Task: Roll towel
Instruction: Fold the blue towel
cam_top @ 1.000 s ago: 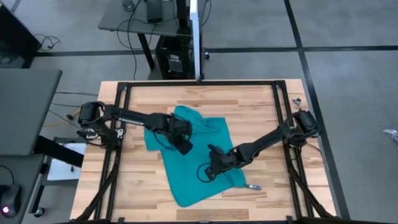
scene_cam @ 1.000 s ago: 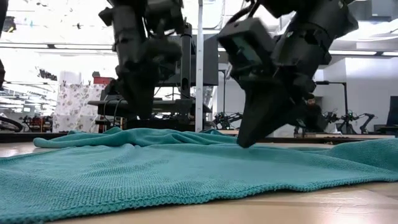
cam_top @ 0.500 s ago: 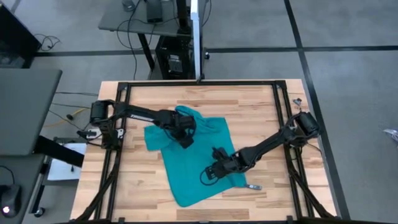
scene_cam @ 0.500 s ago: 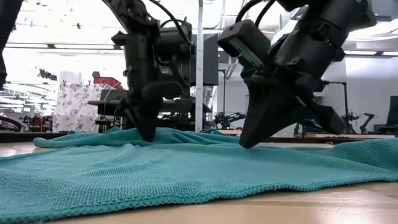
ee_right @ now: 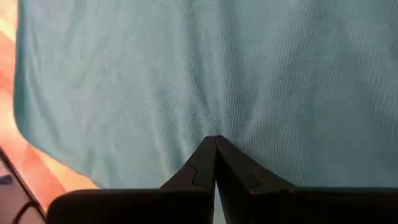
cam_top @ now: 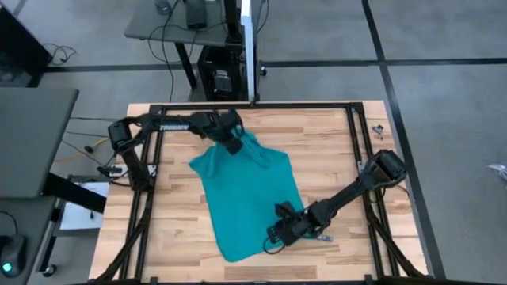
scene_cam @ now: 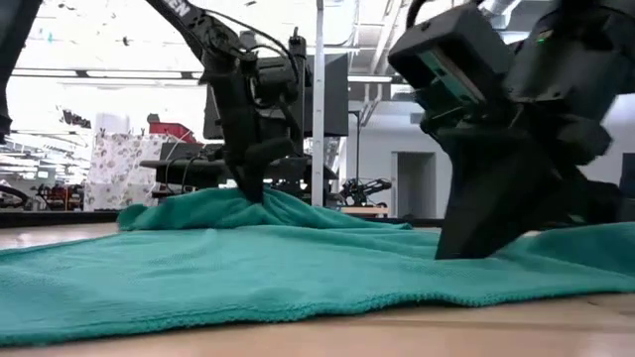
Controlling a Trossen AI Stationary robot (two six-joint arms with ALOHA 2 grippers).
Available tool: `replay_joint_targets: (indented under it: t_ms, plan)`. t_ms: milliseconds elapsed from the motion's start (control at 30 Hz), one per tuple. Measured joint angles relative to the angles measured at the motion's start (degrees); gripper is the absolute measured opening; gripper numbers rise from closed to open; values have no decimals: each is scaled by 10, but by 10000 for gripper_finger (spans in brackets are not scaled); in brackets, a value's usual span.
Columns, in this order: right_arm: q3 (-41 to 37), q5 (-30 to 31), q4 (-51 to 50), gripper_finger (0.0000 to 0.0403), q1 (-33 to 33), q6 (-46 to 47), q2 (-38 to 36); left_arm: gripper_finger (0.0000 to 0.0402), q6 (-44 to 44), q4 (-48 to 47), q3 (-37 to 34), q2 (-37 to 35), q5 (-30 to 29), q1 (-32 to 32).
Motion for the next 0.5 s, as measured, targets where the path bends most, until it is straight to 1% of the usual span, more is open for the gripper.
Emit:
replay_joint_targets:
  t_ms: [100, 233, 300, 367, 400, 433, 500]
  plan:
    - [1, 1, 21, 0, 25, 35, 12, 39, 38, 28, 5, 0, 1, 48]
    - [0, 4, 19, 0, 45, 64, 12, 39, 66, 33, 30, 0, 5, 110]
    - [-1, -4, 18, 0, 50, 64, 7, 39, 66, 27, 47, 0, -1, 135]
    - [-1, -15, 15, 0, 51, 59, -1, 39, 60, -2, 66, -9, 0, 150]
    - [-2, -20, 14, 0, 49, 52, -6, 39, 60, -19, 74, -14, 9, 151]
    - [-3, -26, 10, 0, 44, 41, -12, 39, 59, -35, 83, -22, 32, 150]
    - [-5, -30, 3, 0, 31, 11, -23, 39, 69, -72, 96, -38, 97, 140]
